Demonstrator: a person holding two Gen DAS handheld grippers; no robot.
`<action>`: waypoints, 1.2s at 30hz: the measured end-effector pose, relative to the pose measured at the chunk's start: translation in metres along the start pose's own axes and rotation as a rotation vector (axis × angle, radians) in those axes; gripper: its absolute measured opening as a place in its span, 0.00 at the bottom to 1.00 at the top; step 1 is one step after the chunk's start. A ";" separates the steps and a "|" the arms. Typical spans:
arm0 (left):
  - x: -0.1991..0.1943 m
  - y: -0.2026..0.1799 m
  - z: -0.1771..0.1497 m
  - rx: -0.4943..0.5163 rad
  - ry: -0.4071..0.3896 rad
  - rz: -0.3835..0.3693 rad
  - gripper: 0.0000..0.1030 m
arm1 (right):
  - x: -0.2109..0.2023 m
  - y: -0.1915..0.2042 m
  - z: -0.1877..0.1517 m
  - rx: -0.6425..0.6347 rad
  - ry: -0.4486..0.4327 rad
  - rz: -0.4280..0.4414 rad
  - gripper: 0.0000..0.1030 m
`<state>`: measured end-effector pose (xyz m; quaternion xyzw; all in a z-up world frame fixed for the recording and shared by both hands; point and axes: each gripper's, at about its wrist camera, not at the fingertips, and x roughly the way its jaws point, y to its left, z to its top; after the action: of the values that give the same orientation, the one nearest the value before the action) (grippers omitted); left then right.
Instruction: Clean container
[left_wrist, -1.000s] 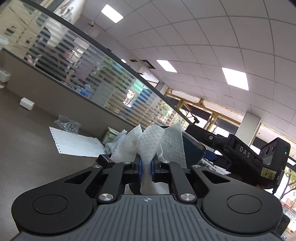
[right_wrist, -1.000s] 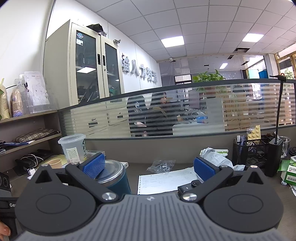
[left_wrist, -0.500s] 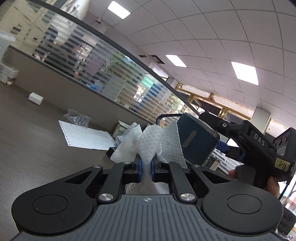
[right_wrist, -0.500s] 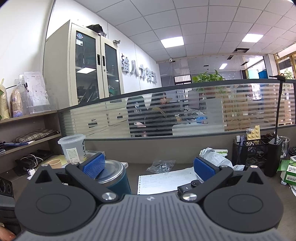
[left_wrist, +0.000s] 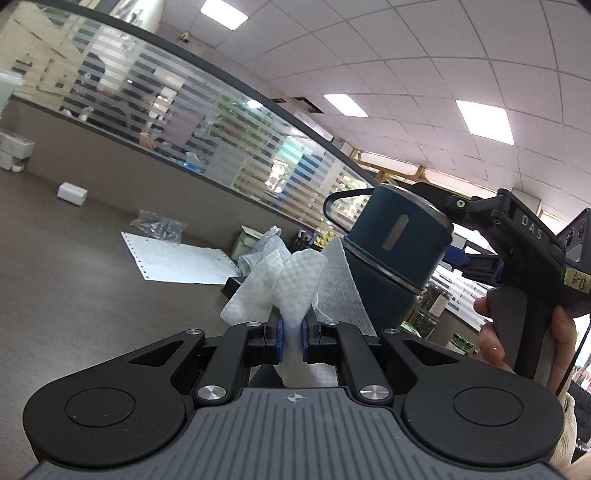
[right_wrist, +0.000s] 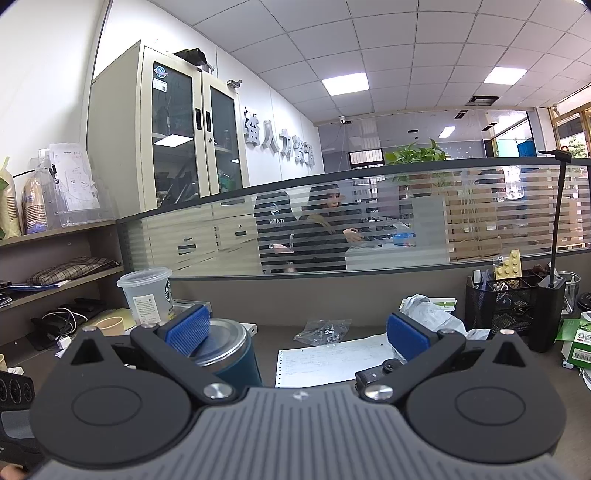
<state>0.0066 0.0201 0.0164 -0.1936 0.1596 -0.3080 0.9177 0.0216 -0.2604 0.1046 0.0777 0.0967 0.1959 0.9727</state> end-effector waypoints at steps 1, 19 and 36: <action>-0.004 -0.003 0.002 0.013 -0.010 -0.016 0.12 | 0.000 0.000 0.000 0.001 0.000 0.001 1.00; -0.011 -0.037 0.018 0.239 0.074 -0.080 0.15 | 0.001 -0.001 -0.002 0.021 -0.008 0.004 1.00; 0.010 -0.001 -0.003 0.172 0.191 -0.109 0.17 | 0.007 -0.001 -0.002 0.017 -0.011 -0.010 1.00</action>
<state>0.0126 0.0125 0.0126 -0.0922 0.2086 -0.3870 0.8935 0.0280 -0.2585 0.1018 0.0866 0.0934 0.1896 0.9736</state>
